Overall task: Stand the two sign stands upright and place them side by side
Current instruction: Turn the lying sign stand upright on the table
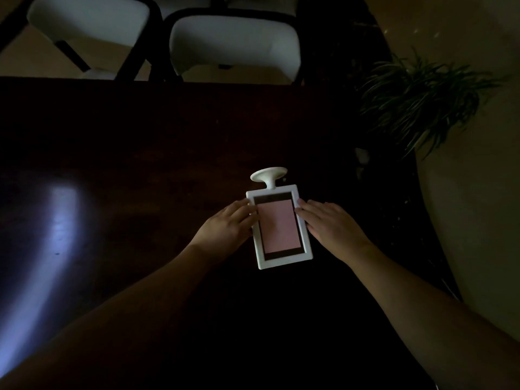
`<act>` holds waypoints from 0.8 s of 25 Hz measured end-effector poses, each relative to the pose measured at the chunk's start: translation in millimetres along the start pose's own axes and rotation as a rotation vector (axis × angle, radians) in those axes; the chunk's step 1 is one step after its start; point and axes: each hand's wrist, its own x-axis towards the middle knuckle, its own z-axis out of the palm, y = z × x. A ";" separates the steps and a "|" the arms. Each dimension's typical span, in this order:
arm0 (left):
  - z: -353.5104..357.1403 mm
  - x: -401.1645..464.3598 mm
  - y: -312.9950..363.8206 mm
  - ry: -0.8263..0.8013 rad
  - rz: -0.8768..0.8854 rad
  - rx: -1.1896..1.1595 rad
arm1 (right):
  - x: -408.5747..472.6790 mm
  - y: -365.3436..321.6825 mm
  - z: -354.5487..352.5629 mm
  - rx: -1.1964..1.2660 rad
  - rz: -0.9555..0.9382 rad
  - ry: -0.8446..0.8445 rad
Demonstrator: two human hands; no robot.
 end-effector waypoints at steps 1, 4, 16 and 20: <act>-1.4 -0.7 0.0 -0.016 -0.009 -0.003 | -0.7 -0.8 -1.1 0.015 0.002 0.001; -7.4 -2.9 -0.8 -0.039 -0.038 -0.037 | -0.5 -4.5 -5.2 0.051 0.012 0.008; -36.3 6.6 -6.2 0.014 -0.105 -0.282 | -4.2 -8.4 -44.5 0.403 0.106 0.177; -45.0 16.5 -5.8 0.046 -0.145 -0.363 | 0.6 -7.4 -57.8 0.467 0.145 0.207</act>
